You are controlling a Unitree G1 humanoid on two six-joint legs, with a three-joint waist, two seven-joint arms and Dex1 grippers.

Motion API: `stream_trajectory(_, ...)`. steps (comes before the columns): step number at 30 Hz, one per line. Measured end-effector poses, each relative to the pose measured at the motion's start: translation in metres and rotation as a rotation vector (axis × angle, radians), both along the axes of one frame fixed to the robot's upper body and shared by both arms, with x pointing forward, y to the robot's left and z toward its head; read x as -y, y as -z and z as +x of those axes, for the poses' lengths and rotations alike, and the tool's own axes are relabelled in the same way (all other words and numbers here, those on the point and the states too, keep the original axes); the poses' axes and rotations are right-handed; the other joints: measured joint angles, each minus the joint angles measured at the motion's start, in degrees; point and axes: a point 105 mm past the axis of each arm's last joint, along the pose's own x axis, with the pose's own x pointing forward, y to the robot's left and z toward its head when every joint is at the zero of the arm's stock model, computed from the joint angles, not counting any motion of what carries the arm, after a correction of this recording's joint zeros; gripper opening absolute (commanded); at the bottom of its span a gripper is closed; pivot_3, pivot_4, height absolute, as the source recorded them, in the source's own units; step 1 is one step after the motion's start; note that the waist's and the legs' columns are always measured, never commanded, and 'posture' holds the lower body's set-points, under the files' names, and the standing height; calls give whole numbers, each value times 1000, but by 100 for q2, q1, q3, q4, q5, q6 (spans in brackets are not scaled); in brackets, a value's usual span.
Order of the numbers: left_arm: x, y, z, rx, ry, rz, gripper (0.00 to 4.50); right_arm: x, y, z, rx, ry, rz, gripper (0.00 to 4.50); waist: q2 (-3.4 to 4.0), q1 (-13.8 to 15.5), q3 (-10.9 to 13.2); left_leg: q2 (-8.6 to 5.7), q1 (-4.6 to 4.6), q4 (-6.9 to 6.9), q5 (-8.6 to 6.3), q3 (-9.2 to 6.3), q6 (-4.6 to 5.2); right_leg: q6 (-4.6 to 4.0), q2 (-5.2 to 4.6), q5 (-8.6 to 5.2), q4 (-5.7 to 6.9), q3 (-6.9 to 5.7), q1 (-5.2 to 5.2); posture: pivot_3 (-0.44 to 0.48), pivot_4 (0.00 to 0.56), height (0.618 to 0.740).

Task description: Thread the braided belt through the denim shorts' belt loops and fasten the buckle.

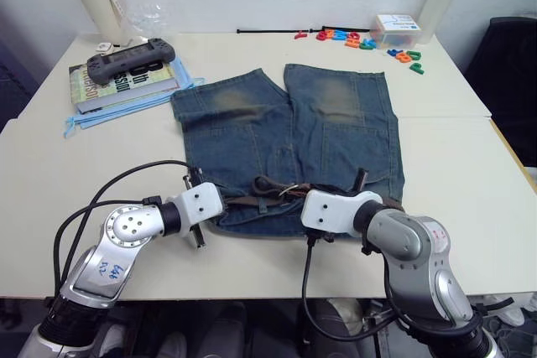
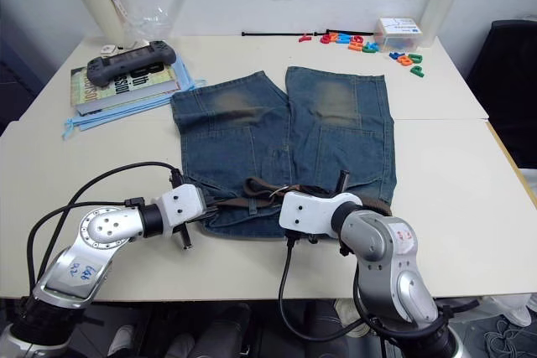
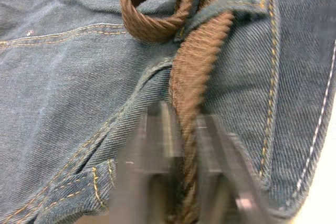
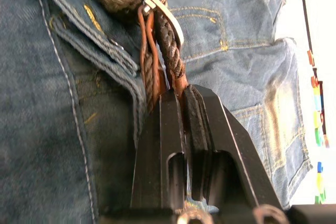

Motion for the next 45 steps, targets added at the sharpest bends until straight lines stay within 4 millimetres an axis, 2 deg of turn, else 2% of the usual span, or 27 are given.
stream_trajectory(5, -9, 5, 6, 35, -70, 14, 31, 17, 3, -6, -10, 75, 12, 0, 18, 6, -14, 2, 13, -4, -2, 0, 3, -1, 1, 0, 0, -1, 12, 0, 150, 654)
stream_trajectory(7, -14, 7, 10, 46, -113, 13, 31, 25, 8, -11, -27, 106, 16, 0, 37, 7, -26, 2, 47, -11, -18, 2, 30, -2, -1, -3, -2, 0, 41, 0, 150, 654)
stream_trajectory(8, -16, 11, 12, 47, -143, 5, 31, 30, 13, -16, -41, 122, 13, 0, 49, 7, -30, 5, 90, -22, -36, 5, 38, -4, 0, -10, -8, -2, 82, 0, 150, 654)
stream_trajectory(11, -19, 15, 14, 48, -180, -8, 31, 40, 17, -24, -55, 155, 7, 0, 62, 9, -41, 13, 144, -38, -46, 4, 41, 0, 3, -22, -16, -6, 135, 0, 150, 654)
stream_trajectory(14, -22, 24, 15, 27, -219, -27, 31, 64, 25, -32, -81, 239, -31, 0, 71, 10, -55, 26, 266, -121, -53, 9, 39, 5, 7, -56, -79, -19, 281, 0, 150, 654)
stream_trajectory(15, -23, 27, 15, 20, -227, -33, 31, 67, 25, -33, -80, 247, -37, 0, 73, 10, -57, 29, 289, -137, -54, 10, 37, 3, 7, -61, -88, -22, 300, 0, 150, 654)
stream_trajectory(17, -22, 31, 16, 7, -236, -38, 31, 69, 25, -34, -72, 247, -47, 0, 75, 12, -60, 52, 362, -183, -59, 13, 28, -73, 8, -119, -140, -43, 384, 0, 150, 654)
stream_trajectory(19, -24, 35, 16, -6, -243, -38, 31, 75, 23, -33, -57, 273, -51, 0, 94, 16, -71, 64, 414, -198, -63, 8, 31, -79, 19, -128, -161, -55, 446, 0, 150, 654)
stream_trajectory(21, -26, 37, 16, -10, -252, -38, 31, 81, 21, -31, -44, 293, -61, 0, 110, 13, -81, 66, 433, -203, -74, 3, 24, -78, 23, -131, -162, -53, 463, 0, 150, 654)
stream_trajectory(29, -33, 41, 14, -36, -307, -111, 31, 81, 23, -31, -35, 292, -68, 0, 114, 8, -85, 81, 489, -275, -76, 14, 12, -52, 33, -137, -177, -43, 485, 0, 150, 654)
stream_trajectory(40, -46, 47, 12, -91, -389, -243, 31, 84, 30, -35, -54, 300, -75, 0, 141, 3, -104, 162, 525, -325, -83, 16, -40, -73, 113, -133, -217, -48, 500, 0, 150, 654)
stream_trajectory(42, -47, 48, 12, -98, -397, -251, 31, 83, 30, -35, -54, 299, -75, 0, 141, 2, -101, 170, 558, -346, -85, 21, -49, -83, 120, -138, -228, -48, 528, 0, 150, 654)
stream_trajectory(43, -49, 50, 12, -106, -402, -253, 31, 83, 29, -35, -53, 298, -75, 0, 141, 1, -101, 182, 604, -373, -88, 24, -54, -99, 128, -148, -257, -53, 568, 0, 150, 654)
stream_trajectory(45, -51, 51, 12, -114, -413, -269, 31, 83, 29, -35, -51, 296, -76, 0, 154, -8, -102, 241, 622, -389, -93, 41, -62, -116, 170, -148, -319, -73, 608, 0, 150, 654)
